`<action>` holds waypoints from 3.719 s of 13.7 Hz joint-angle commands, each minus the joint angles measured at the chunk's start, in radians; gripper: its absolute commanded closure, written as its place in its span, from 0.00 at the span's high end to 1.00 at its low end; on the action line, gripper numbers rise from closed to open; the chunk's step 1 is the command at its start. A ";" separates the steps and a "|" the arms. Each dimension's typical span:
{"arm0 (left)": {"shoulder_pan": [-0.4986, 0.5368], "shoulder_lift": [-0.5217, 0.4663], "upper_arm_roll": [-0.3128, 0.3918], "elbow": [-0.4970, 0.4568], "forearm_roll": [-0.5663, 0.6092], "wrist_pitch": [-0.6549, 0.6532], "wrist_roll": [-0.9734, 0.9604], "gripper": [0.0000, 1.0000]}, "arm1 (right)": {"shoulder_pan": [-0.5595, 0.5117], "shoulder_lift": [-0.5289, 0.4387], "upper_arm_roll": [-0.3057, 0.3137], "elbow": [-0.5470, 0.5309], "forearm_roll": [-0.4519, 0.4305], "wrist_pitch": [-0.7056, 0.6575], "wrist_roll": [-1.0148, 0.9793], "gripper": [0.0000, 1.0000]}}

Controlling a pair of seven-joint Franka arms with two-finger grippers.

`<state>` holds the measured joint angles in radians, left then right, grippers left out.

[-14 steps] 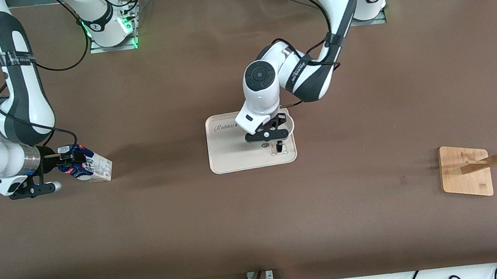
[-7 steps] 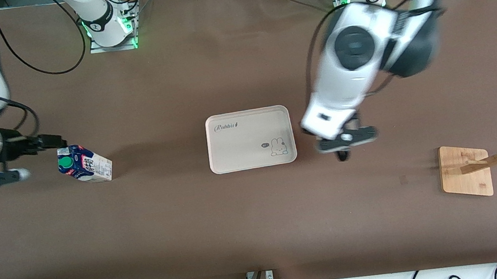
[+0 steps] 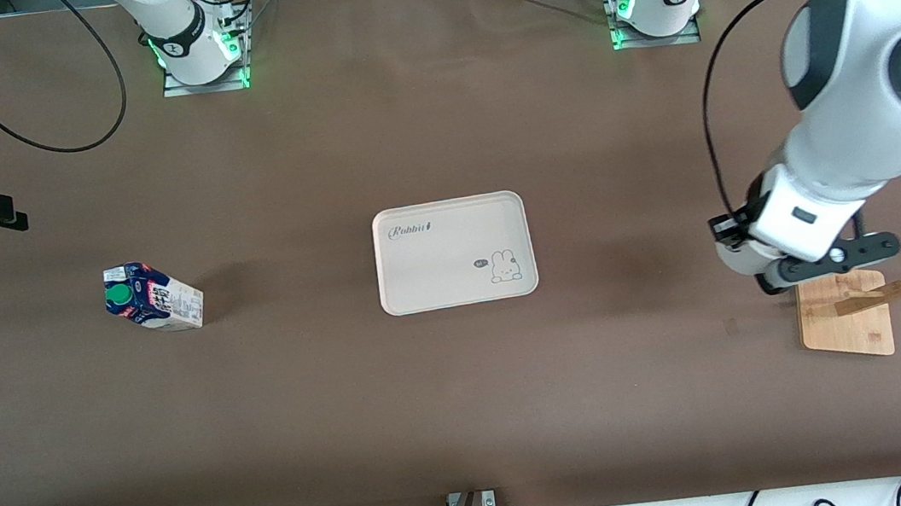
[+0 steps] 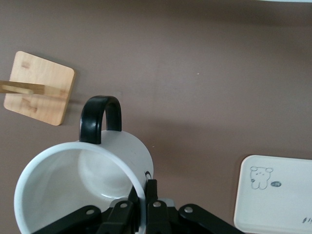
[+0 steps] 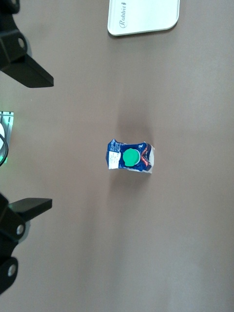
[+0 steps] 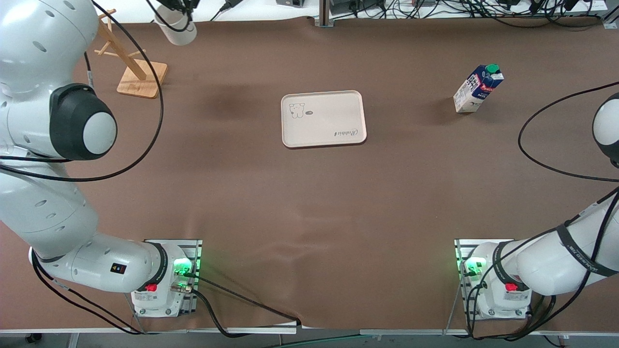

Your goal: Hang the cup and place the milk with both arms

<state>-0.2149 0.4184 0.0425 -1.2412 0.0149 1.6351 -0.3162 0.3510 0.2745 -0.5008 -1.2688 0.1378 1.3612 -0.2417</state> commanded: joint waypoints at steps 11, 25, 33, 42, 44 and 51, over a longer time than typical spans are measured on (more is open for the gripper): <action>0.264 -0.004 -0.013 0.013 0.004 -0.054 0.476 0.00 | -0.293 -0.103 0.338 -0.135 -0.148 0.262 0.007 1.00; 0.400 0.046 -0.012 -0.007 -0.065 0.006 0.542 0.00 | -0.342 -0.132 0.378 -0.126 -0.145 0.196 -0.014 1.00; 0.399 0.031 -0.033 0.003 -0.062 -0.078 0.537 1.00 | -0.397 -0.129 0.453 -0.132 -0.179 0.211 0.083 1.00; 0.240 -0.067 -0.067 0.008 -0.053 -0.178 0.448 1.00 | -0.408 -0.132 0.456 -0.147 -0.176 0.219 0.058 1.00; 0.206 -0.076 -0.067 0.006 -0.047 -0.204 0.410 1.00 | -0.403 -0.124 0.455 -0.130 -0.178 0.191 0.044 1.00; 0.190 -0.101 -0.064 -0.003 -0.013 -0.236 0.376 1.00 | -0.405 -0.106 0.455 -0.121 -0.145 0.153 0.047 1.00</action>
<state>-0.0140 0.3389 -0.0277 -1.2352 -0.0216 1.4097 0.0761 -0.0351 0.1711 -0.0633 -1.3857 -0.0221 1.5309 -0.1791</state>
